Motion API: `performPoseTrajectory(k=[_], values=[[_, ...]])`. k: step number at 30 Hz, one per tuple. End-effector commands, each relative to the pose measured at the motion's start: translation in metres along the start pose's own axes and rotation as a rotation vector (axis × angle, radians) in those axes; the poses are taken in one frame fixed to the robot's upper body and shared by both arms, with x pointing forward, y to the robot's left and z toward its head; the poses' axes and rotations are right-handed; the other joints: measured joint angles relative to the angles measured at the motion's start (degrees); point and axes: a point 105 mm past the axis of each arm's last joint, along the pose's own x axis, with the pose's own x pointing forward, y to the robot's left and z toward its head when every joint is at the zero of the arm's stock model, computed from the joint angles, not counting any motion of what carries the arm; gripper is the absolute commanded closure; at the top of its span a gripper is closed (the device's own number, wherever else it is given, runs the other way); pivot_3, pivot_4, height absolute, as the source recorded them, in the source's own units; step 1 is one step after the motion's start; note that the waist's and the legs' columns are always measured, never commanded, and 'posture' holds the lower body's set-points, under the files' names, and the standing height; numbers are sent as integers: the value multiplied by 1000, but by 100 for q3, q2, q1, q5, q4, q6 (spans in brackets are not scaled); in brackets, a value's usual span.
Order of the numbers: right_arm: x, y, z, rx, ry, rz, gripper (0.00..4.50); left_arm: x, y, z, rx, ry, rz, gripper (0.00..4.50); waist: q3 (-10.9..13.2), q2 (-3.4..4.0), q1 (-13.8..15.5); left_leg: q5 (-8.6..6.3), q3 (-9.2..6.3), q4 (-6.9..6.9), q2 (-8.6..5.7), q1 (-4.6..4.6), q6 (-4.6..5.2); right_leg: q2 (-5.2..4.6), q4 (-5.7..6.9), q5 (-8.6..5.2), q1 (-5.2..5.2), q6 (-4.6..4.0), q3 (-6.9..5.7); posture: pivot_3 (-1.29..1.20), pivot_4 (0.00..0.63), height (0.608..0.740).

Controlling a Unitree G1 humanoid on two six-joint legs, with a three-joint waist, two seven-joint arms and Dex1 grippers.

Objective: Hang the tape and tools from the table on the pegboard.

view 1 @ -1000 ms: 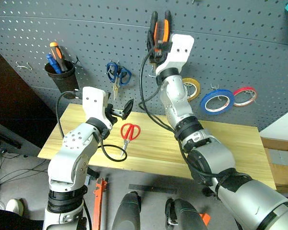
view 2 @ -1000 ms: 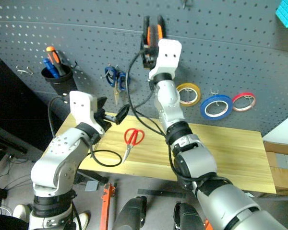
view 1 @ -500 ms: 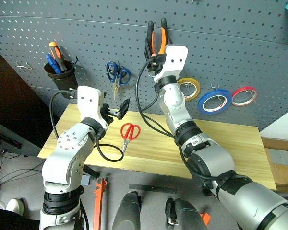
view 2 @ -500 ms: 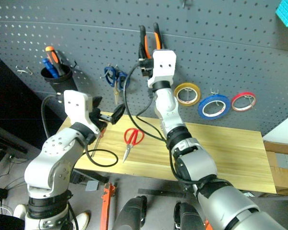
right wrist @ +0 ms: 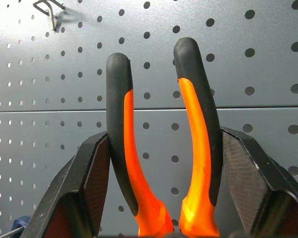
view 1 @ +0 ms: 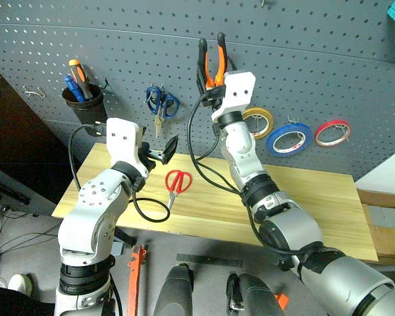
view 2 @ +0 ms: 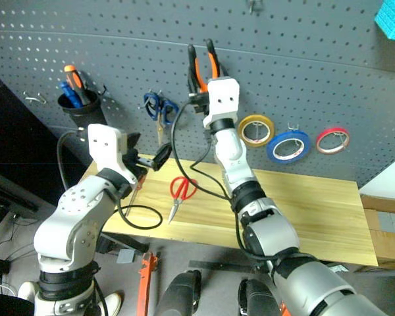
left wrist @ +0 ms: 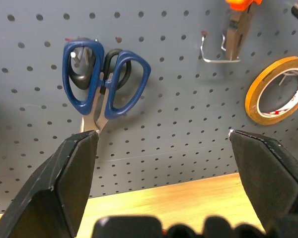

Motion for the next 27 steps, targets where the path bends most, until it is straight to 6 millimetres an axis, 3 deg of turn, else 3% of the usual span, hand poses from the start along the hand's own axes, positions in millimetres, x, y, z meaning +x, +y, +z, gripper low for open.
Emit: performPoseTrajectory(k=[1,10,14,19,24,27], values=[[-19,16,-37,46,160,21,1709,-2,-3,14,17,-57,-12,0,1,1,-2,0,-7,-2,0,0,0,-2,0,0,0,-1,-11,395,251,740],[5,7,-19,6,127,23,1709,-2,-3,16,16,-65,-9,0,0,-1,-7,2,-25,-55,-4,3,0,-2,1,-7,-5,6,-37,394,248,740],[25,-2,5,-13,58,-14,1709,-3,-3,16,16,-65,-9,0,6,0,-5,1,-29,-77,-7,1,0,-1,0,-28,-9,10,-39,393,244,740],[37,-3,24,-10,-2,-41,1709,-3,-3,16,16,-65,-10,0,43,-1,7,-5,-36,-81,-9,-8,-12,-2,0,-45,-12,18,-45,398,243,740],[36,1,21,-10,4,-41,1709,-4,-4,16,15,-64,-12,0,117,1,15,7,-42,-78,-11,-10,-31,-8,5,-41,-11,24,-53,400,241,740],[28,5,8,-22,42,-26,1709,-4,-3,16,16,-64,-9,0,126,0,15,10,-40,-78,-13,-11,-36,-12,3,-38,-11,28,-54,400,244,740]])
